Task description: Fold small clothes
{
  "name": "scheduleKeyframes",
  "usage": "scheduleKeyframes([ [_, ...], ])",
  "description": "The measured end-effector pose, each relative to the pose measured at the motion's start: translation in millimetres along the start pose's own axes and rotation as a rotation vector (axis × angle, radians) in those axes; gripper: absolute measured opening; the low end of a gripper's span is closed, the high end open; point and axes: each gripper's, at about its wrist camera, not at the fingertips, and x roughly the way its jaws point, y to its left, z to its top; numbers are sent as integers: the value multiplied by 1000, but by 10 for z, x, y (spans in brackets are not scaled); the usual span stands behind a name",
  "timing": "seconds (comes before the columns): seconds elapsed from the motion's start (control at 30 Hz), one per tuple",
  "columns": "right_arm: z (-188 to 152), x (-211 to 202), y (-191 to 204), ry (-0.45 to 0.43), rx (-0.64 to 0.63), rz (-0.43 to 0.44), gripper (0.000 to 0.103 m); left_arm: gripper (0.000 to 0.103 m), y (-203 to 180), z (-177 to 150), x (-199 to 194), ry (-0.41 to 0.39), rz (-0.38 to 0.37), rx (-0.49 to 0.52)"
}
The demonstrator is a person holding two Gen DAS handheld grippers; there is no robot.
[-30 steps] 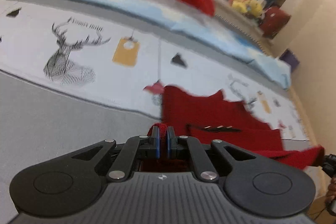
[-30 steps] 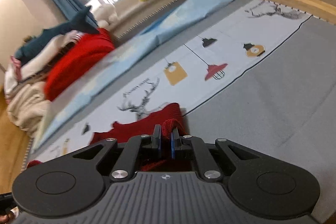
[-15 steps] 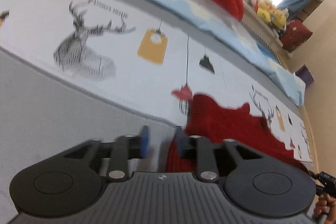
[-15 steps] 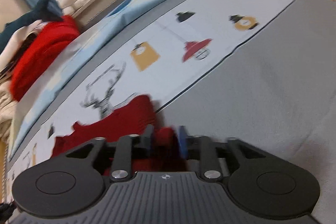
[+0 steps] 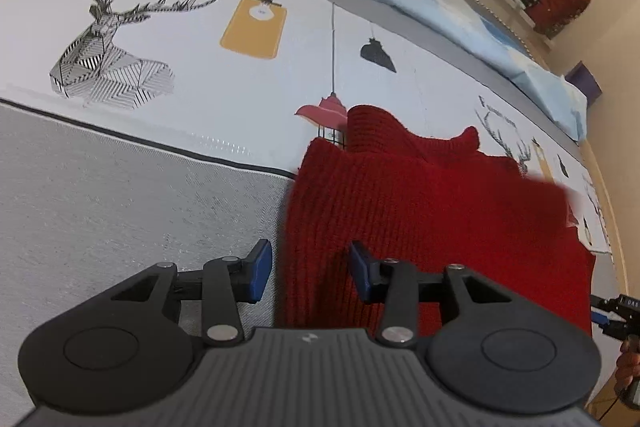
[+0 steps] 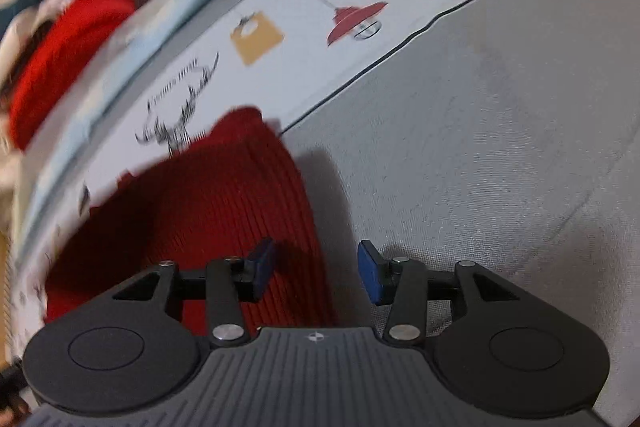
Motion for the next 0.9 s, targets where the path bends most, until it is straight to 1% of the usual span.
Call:
scheduleKeyframes([
  [0.07, -1, 27, 9, -4, 18, 8, 47, 47, -12, 0, 39, 6, -3, -15],
  [0.13, 1, 31, 34, -16, 17, 11, 45, 47, -31, -2, 66, 8, -6, -21],
  [0.17, 6, 23, 48, -28, 8, 11, 38, 45, -43, -4, 73, 7, -9, -21],
  [0.2, 7, 10, 79, -42, -8, 16, 23, 45, -56, -4, 78, 8, -11, -20],
  [0.23, 7, -4, 98, -52, -21, 19, 19, 39, -72, -5, 77, 6, -9, -14],
  [0.27, 22, -21, 115, -64, -34, 18, 13, 12, -105, -1, 64, -5, 0, 5],
  [0.3, 24, -44, 137, -79, -48, 15, 10, 12, -136, 4, 40, -19, 8, 29],
  [0.37, 30, -125, 174, -124, -68, 19, 8, 11, -222, 22, -80, -84, 15, 83],
  [0.43, 52, -274, 210, -200, -68, 43, 7, 11, -327, 42, -267, -177, 17, 131],
  [0.5, 52, -470, 265, -301, -73, 74, 5, 10, -428, 47, -429, -258, 9, 165],
  [0.57, 6, -673, 407, -414, -131, 79, 5, 10, -561, 32, -587, -354, 11, 198],
  [0.63, -50, -813, 541, -520, -185, 77, 5, 10, -680, 24, -703, -451, 30, 219],
  [0.67, -65, -857, 588, -566, -198, 77, 5, 10, -724, 39, -726, -487, 45, 219],
  [0.7, -68, -872, 615, -595, -202, 77, 5, 11, -744, 61, -714, -503, 62, 213],
  [0.73, -56, -849, 641, -608, -198, 73, 5, 13, -752, 97, -671, -503, 84, 202],
  [0.77, -31, -783, 651, -595, -188, 58, 5, 16, -737, 121, -573, -483, 117, 183],
  [0.8, -6, -685, 661, -557, -175, 30, 9, 27, -719, 135, -474, -445, 132, 180],
  [0.83, 37, -544, 660, -493, -158, -10, 12, 32, -696, 150, -376, -381, 129, 192],
  [0.87, 49, -418, 648, -437, -142, -52, 13, 33, -668, 145, -303, -317, 112, 205],
  [0.9, 51, -332, 619, -392, -127, -84, 14, 35, -654, 123, -277, -277, 100, 218],
])
